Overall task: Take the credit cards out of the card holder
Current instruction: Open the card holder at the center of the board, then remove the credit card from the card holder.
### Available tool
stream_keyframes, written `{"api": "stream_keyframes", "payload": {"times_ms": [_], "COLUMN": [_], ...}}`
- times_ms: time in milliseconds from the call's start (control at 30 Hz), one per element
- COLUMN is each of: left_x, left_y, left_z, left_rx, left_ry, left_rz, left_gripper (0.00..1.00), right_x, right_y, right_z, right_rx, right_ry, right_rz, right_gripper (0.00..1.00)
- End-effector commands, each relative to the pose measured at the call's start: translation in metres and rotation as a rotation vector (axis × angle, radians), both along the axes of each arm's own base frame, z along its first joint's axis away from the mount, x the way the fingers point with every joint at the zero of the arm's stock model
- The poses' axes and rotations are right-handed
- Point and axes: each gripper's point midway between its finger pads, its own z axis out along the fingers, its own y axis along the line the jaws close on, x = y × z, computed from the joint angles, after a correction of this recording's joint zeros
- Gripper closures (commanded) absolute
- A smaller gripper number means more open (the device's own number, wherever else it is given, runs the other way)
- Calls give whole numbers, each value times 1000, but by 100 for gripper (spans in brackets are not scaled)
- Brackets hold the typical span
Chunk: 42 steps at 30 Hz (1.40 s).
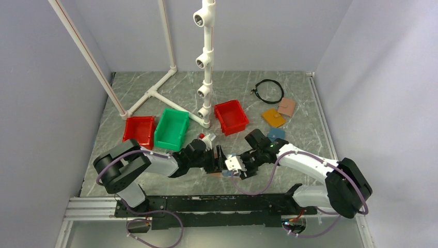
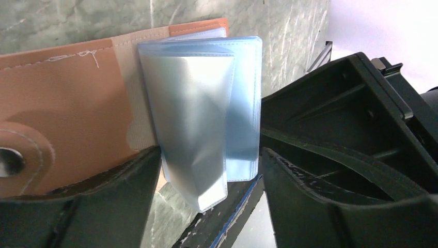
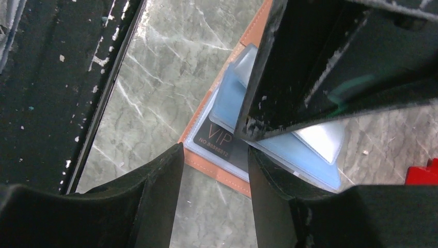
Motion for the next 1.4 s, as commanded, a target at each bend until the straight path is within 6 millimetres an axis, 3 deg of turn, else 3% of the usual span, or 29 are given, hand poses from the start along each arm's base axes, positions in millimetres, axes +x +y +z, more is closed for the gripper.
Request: {"api": "stream_keyframes", "payload": {"times_ms": [0,67,267,767,1067,1367], "left_x": [4,4,4,6,5,5], "left_y": [-1,-1,2,9,9,7], "left_z": [0,1,-8,-9,-16,-20], "left_rx": [14,14,49,15,-37,-46], "left_ry": [-43,-49,-25,-9,28,39], "left_rz": [-13,-13,0,35,27,13], "left_gripper": [15,8,12,66,66,54], "right_x": [-3,-5,-8,1,5,4], "right_y": [18,20,23,13,10,8], "right_z": [21,24,25,13,17,14], "right_rx": [83,96,102,42,48,39], "right_ry": [27,44,72,77,91,99], "right_rz": [35,40,41,-14,-38,-41], "right_gripper": [48,48,48,47,45,44]}}
